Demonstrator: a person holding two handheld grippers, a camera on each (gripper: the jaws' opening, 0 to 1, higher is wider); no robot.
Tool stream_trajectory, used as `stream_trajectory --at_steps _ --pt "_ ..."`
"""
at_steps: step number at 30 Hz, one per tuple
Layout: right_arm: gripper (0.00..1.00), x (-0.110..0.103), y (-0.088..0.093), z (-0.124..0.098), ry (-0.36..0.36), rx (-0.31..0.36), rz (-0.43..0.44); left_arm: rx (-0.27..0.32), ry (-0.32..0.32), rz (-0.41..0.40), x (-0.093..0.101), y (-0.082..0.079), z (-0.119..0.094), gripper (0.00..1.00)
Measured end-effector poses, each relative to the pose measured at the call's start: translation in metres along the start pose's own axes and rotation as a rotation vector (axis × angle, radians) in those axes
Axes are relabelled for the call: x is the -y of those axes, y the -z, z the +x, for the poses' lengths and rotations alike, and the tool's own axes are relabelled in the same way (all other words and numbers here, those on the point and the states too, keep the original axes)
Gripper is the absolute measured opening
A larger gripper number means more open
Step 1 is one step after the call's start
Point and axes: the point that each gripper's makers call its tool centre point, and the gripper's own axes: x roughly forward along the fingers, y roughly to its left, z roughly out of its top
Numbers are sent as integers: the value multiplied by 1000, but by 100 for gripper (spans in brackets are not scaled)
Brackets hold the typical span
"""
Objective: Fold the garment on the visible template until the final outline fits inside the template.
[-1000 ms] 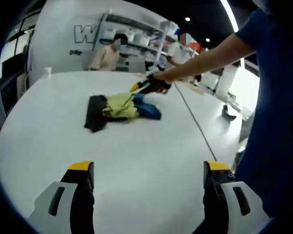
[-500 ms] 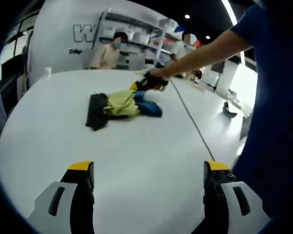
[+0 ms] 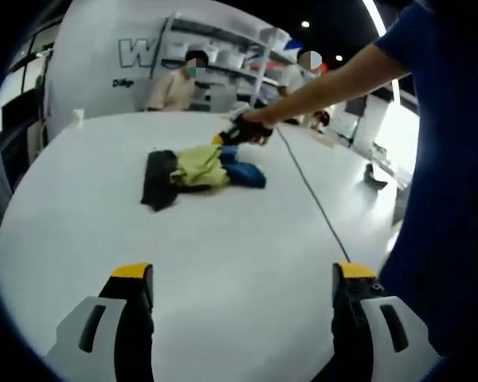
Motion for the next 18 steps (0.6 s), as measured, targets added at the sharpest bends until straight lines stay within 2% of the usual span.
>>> stream_trajectory --at_steps 8,13,18 --pt "0 1 -8 -1 4 13 -19 1 5 0 1 0 0 88" --pt "0 -3 -13 -3 0 13 -72 4 8 -2 1 0 0 88" --pt "0 -24 4 -6 -13 9 -116 1 17 2 0 2 2 88"
